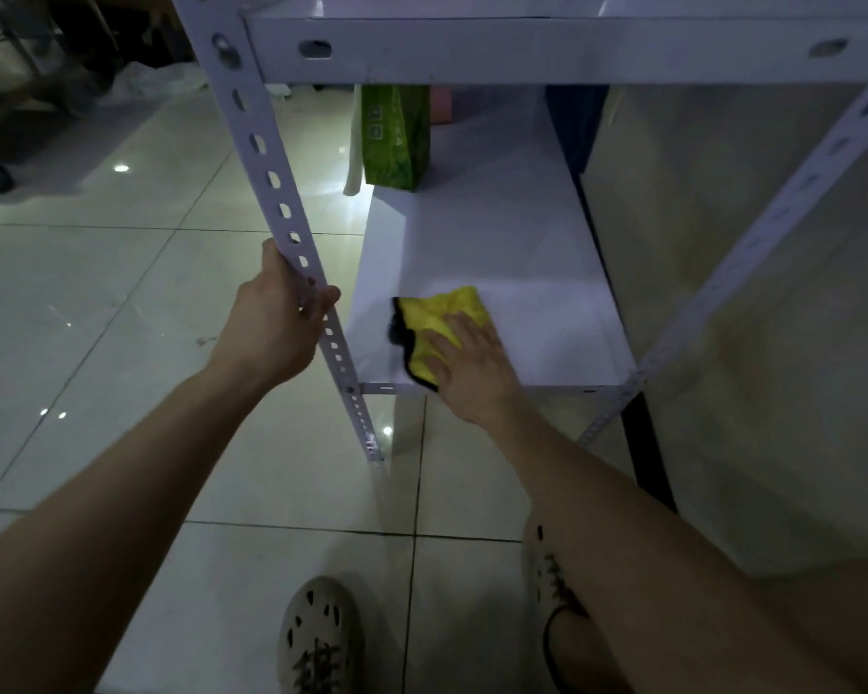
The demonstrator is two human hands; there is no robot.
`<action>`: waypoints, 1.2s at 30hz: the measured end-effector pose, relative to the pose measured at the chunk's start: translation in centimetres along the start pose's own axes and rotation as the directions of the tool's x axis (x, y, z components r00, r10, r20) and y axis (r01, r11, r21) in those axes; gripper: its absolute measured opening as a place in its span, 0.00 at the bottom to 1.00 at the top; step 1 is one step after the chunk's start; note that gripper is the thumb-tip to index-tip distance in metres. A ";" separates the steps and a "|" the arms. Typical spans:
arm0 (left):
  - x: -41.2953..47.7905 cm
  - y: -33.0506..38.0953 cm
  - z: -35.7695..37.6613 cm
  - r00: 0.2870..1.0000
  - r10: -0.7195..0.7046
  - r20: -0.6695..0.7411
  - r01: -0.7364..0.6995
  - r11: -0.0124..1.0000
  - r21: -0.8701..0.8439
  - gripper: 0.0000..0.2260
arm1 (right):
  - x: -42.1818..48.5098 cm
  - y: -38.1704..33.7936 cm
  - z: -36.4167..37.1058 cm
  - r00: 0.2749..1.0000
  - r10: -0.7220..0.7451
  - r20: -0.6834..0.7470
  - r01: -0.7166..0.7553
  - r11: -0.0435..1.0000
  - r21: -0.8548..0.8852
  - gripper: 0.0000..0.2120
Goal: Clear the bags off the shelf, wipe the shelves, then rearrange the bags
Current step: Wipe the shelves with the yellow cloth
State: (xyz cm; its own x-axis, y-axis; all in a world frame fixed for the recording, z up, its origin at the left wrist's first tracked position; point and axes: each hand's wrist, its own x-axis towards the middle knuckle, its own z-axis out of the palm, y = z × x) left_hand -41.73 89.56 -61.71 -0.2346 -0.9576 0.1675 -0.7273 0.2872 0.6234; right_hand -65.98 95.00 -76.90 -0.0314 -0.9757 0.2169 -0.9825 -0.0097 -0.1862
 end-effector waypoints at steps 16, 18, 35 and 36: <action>-0.5 -1.1 1.0 0.994 0.067 -0.087 -0.070 0.997 -0.031 0.14 | 7.0 4.5 -1.0 0.918 0.330 0.219 -0.308 0.942 -0.129 0.26; -0.4 -0.9 0.8 0.996 0.063 -0.068 -0.066 0.997 -0.038 0.15 | 7.2 -1.4 0.2 0.964 0.114 0.239 -0.084 0.988 -0.132 0.25; -2.4 0.4 -0.2 1.000 -0.022 0.001 0.022 0.979 0.204 0.23 | -4.8 2.9 -7.7 0.892 0.391 0.226 -0.302 0.889 -0.344 0.26; -2.8 0.6 -0.7 1.000 -0.016 0.002 0.015 0.976 0.218 0.26 | -5.4 2.3 -8.4 0.892 0.376 0.250 -0.295 0.905 -0.306 0.27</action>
State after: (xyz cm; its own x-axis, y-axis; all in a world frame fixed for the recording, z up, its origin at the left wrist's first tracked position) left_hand -41.05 92.43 -61.26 -0.2248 -0.9619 0.1558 -0.8539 0.2715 0.4441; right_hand -69.59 102.09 -70.43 -0.3515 -0.9289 -0.1165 -0.9360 0.3466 0.0611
